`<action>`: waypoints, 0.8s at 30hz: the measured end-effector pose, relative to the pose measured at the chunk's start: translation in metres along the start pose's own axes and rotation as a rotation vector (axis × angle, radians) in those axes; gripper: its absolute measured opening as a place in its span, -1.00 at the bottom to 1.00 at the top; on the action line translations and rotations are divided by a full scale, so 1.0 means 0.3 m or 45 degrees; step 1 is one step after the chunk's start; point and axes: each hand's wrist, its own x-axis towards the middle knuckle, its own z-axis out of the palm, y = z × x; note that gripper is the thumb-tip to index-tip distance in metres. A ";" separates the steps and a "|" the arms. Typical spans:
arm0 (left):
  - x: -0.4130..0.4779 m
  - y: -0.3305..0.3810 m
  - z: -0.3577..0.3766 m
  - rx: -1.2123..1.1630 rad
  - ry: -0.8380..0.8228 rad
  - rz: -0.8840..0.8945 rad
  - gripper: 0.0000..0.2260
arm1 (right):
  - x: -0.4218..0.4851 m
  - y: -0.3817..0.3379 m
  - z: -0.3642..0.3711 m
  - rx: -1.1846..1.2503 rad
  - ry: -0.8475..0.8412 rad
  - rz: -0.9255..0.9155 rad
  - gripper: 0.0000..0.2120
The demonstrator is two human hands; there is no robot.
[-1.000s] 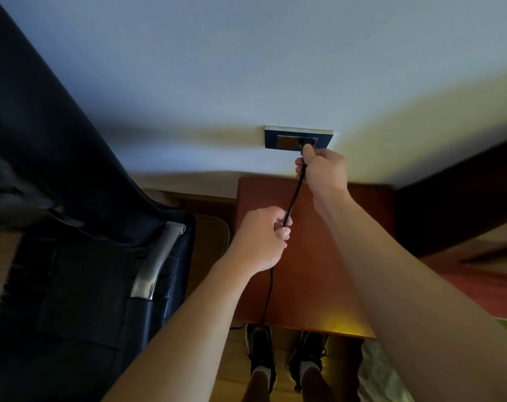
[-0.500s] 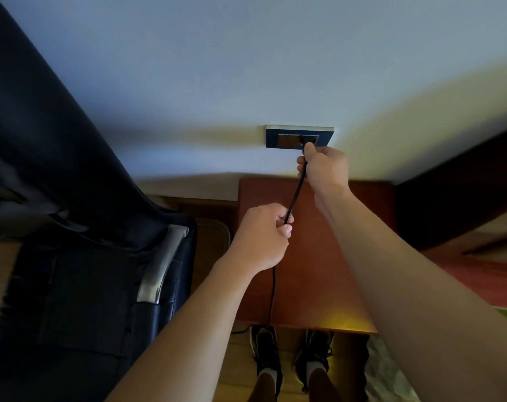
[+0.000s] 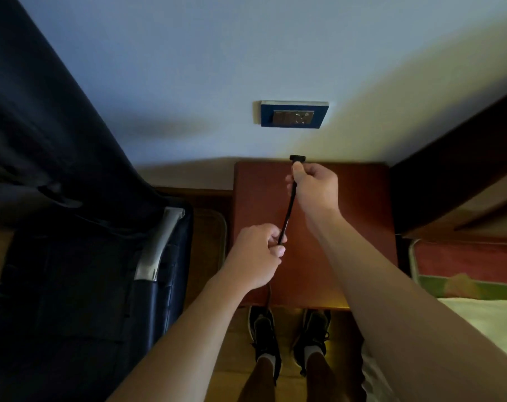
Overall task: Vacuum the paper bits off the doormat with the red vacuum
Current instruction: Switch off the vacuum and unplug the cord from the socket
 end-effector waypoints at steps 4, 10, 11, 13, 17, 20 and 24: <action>-0.057 -0.004 0.003 -0.013 0.016 0.038 -0.78 | -0.063 -0.017 -0.029 -0.025 -0.032 -0.040 -0.80; -0.143 0.012 -0.001 -0.052 0.093 0.090 -0.81 | -0.150 -0.068 -0.061 0.005 -0.084 -0.087 -0.86; -0.160 0.019 -0.003 -0.056 0.110 0.093 -0.82 | -0.166 -0.082 -0.067 0.006 -0.092 -0.092 -0.87; -0.195 0.033 -0.009 -0.078 0.133 0.097 -0.83 | -0.198 -0.109 -0.076 0.007 -0.112 -0.109 -0.87; -0.269 0.051 -0.015 -0.103 0.168 0.112 -0.83 | -0.270 -0.137 -0.088 0.033 -0.159 -0.133 -0.90; -0.332 0.060 0.005 -0.128 0.211 0.105 -0.82 | -0.328 -0.146 -0.114 0.048 -0.202 -0.153 -0.91; -0.416 0.075 0.055 -0.159 0.247 0.114 -0.82 | -0.399 -0.143 -0.167 0.010 -0.239 -0.201 -0.90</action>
